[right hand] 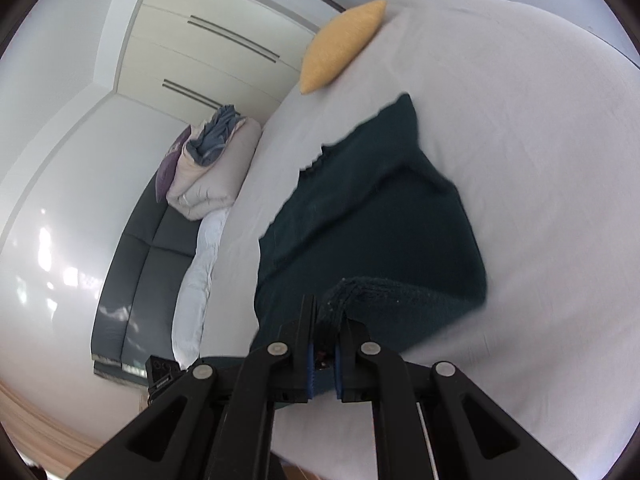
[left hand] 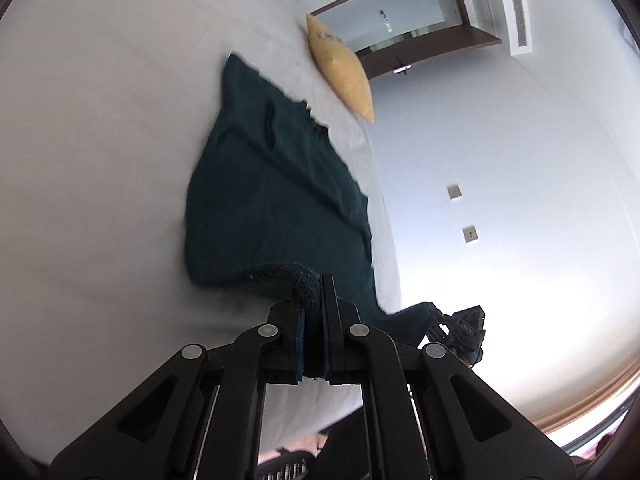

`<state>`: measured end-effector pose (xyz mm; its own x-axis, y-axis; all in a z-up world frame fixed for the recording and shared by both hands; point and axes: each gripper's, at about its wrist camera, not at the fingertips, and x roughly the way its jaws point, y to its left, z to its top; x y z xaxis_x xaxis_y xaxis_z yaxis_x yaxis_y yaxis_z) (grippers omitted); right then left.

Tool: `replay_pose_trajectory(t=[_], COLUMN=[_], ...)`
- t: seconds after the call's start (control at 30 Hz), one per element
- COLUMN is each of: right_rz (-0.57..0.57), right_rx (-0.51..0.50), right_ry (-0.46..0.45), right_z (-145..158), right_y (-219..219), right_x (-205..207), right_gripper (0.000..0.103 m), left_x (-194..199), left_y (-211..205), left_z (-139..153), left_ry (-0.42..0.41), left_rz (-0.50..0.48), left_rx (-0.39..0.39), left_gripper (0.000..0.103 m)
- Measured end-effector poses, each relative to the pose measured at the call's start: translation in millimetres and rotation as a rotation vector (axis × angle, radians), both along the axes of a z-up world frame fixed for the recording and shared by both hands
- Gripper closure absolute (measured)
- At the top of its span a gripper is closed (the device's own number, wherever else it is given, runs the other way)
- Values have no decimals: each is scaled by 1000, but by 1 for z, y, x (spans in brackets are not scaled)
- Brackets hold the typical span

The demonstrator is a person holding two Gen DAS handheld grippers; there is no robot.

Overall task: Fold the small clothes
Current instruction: 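Lift the hem with both grippers and fold it toward the collar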

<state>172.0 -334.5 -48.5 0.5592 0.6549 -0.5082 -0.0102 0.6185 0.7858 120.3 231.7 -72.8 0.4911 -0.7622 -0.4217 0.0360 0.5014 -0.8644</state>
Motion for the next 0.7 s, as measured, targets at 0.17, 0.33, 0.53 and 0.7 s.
replay_pose_trajectory(t=[0.17,0.33,0.53,0.7], right_rz=[-49,-78,-100,-112], right_rx=[16,-4,-26,-49], right_ry=[10,7,13,35], right_z=[-1,-1,-9,-23], right_y=[-1,1,3,6], right_x=[55,115,180,226], right_gripper=[95,95,95,95], left_x=[59,128,207,264], left_y=[6,4,3,-1], left_z=[15,22,15,-7], left_ry=[-7,0,22,60], left_rz=[31,53,89,112], left_rx=[-18,0,6,25], left_gripper=[98,98,98,98])
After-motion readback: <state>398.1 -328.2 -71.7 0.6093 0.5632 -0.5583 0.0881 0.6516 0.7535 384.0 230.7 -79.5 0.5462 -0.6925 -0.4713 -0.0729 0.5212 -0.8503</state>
